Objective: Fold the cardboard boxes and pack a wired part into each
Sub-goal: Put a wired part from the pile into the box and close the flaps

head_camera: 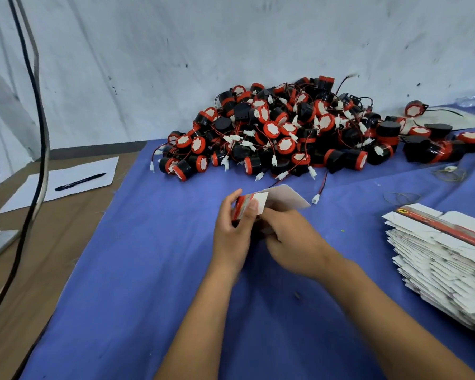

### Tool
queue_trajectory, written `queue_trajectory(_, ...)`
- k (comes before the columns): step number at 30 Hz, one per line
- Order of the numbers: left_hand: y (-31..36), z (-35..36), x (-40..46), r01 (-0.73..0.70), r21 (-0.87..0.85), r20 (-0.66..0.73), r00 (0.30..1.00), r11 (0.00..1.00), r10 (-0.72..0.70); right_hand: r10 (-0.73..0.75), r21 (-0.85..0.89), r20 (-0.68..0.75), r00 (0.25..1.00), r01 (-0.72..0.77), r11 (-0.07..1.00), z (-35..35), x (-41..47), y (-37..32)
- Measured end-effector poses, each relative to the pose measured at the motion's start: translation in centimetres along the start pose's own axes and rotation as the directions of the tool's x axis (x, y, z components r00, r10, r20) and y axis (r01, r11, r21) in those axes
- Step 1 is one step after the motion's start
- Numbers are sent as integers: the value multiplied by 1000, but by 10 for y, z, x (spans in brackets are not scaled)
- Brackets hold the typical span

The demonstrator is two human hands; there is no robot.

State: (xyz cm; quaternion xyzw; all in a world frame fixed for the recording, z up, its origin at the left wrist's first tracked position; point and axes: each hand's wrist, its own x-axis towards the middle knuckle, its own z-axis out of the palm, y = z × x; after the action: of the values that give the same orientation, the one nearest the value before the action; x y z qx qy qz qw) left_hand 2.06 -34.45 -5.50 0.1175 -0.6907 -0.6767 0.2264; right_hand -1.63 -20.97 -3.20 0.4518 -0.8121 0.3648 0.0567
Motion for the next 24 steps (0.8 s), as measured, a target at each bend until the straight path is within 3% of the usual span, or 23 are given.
queue_trajectory(2, -3, -4, 6, 32, 24, -122, 992, 999, -29, -59, 65, -149, 987, 69, 995, -10, 7, 0)
queue_trajectory(4, -9, -7, 13, 62, 74, -271, 962, 995, -40, -97, -5, -498, 862, 109, 994, -17, 21, 6)
queue_trajectory(6, -12, -10, 16, 74, 77, -423, 906, 994, -34, 26, 43, -675, 738, 5, 999, -21, 46, 20)
queue_trajectory(7, -10, -11, 15, 52, 86, -475, 880, 995, -5, 95, 58, -689, 718, -76, 995, -21, 62, 31)
queue_trajectory(9, -9, -14, 17, -2, 131, -485, 872, 991, 65, 148, -63, -551, 821, -218, 974, -18, 99, 55)
queue_trajectory(11, -11, -12, 16, -17, 179, -369, 926, 984, 83, 140, -361, -213, 967, -211, 908, -13, 134, 78)
queue_trajectory(13, -12, -9, 15, -18, 251, -233, 969, 968, 79, 186, -603, 148, 971, -61, 796, -9, 160, 93)
queue_trajectory(15, -13, -7, 14, -44, 333, -164, 981, 942, 104, 254, -724, 294, 922, 41, 688, -3, 174, 101)
queue_trajectory(18, -16, -8, 15, -56, 441, -147, 980, 896, 134, 257, -796, 222, 941, 22, 605, 19, 178, 99)
queue_trajectory(24, -8, -10, 12, 24, 332, -366, 925, 943, 105, 450, -688, -40, 892, -351, 635, 29, 151, 85)
